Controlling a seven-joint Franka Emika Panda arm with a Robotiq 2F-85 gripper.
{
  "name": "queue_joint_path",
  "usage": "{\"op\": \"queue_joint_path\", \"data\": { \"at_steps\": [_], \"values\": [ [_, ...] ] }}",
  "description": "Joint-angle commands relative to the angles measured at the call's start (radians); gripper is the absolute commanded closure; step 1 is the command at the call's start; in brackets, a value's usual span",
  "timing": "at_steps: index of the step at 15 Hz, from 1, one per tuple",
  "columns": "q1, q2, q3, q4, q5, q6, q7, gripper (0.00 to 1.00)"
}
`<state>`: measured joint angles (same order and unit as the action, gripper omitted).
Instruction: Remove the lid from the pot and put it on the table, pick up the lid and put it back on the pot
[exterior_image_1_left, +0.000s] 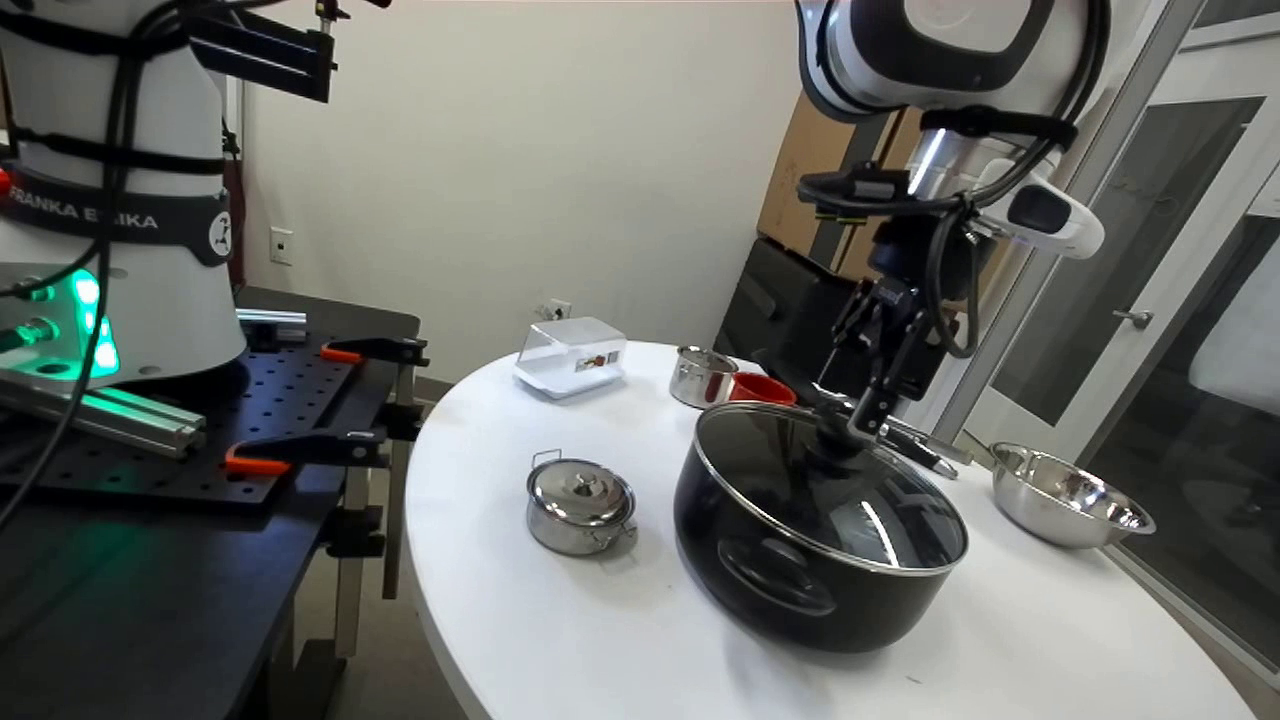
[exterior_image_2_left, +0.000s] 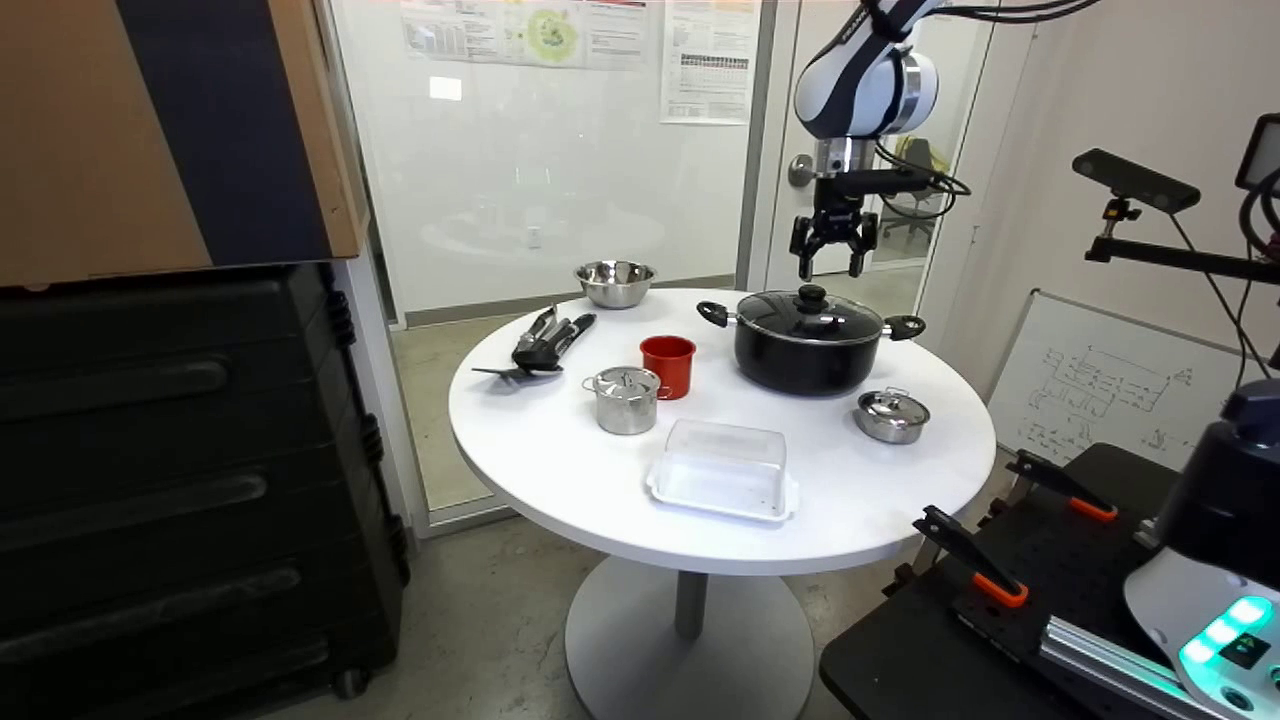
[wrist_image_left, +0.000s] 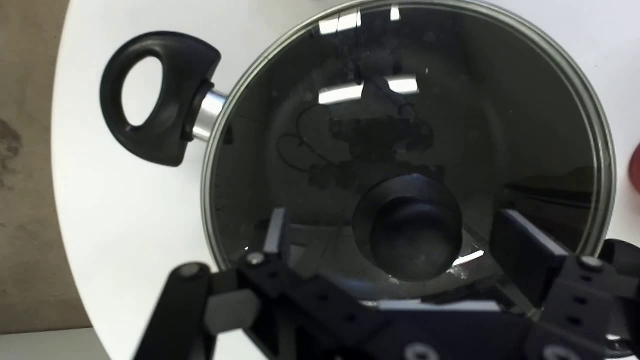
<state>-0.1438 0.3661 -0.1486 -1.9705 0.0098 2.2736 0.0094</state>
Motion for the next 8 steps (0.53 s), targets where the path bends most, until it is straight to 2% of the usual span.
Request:
{"op": "queue_joint_path", "data": {
  "at_steps": [1,8],
  "values": [
    [0.000,0.026,0.003,0.011,-0.012,0.042,0.013,0.00],
    [0.007,0.048,0.007,0.021,-0.009,0.066,0.023,0.00]
  ]
}}
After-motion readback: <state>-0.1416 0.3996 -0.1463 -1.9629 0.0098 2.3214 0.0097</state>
